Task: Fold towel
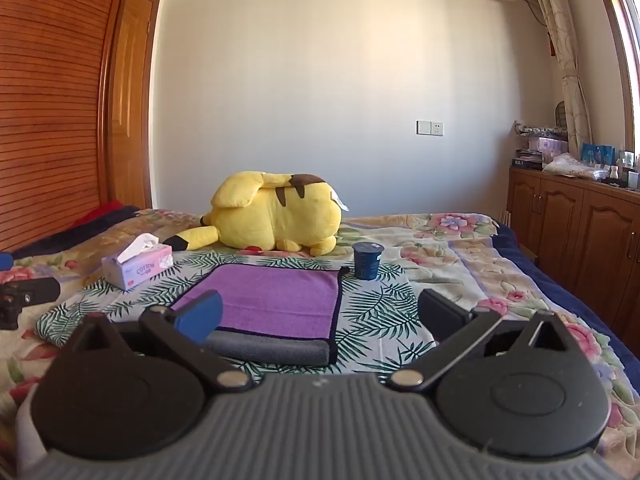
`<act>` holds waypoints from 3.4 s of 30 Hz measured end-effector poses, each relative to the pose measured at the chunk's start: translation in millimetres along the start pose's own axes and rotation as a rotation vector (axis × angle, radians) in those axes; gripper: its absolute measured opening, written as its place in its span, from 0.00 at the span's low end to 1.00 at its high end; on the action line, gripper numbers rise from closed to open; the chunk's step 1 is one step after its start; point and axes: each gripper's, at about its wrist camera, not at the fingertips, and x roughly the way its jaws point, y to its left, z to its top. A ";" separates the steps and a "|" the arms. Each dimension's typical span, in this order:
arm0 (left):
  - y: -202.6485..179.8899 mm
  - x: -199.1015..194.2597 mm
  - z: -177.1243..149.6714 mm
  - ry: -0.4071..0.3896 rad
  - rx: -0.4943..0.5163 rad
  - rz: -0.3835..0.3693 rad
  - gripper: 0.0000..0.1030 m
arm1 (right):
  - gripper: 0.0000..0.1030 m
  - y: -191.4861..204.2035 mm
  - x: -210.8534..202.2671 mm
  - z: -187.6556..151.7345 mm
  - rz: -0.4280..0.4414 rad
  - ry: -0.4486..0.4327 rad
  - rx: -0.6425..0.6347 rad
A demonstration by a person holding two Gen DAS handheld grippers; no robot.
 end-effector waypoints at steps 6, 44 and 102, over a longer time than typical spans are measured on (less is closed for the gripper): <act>-0.2 0.2 0.1 0.001 0.001 0.000 0.84 | 1.00 0.4 -0.2 0.2 -0.001 0.000 0.001; -0.8 -0.8 -1.7 0.000 0.005 0.002 0.84 | 1.00 1.5 -1.6 1.4 0.001 -0.001 0.001; -9.9 21.2 -11.7 0.113 0.056 -0.025 0.84 | 1.00 10.5 18.7 0.0 0.024 0.064 -0.035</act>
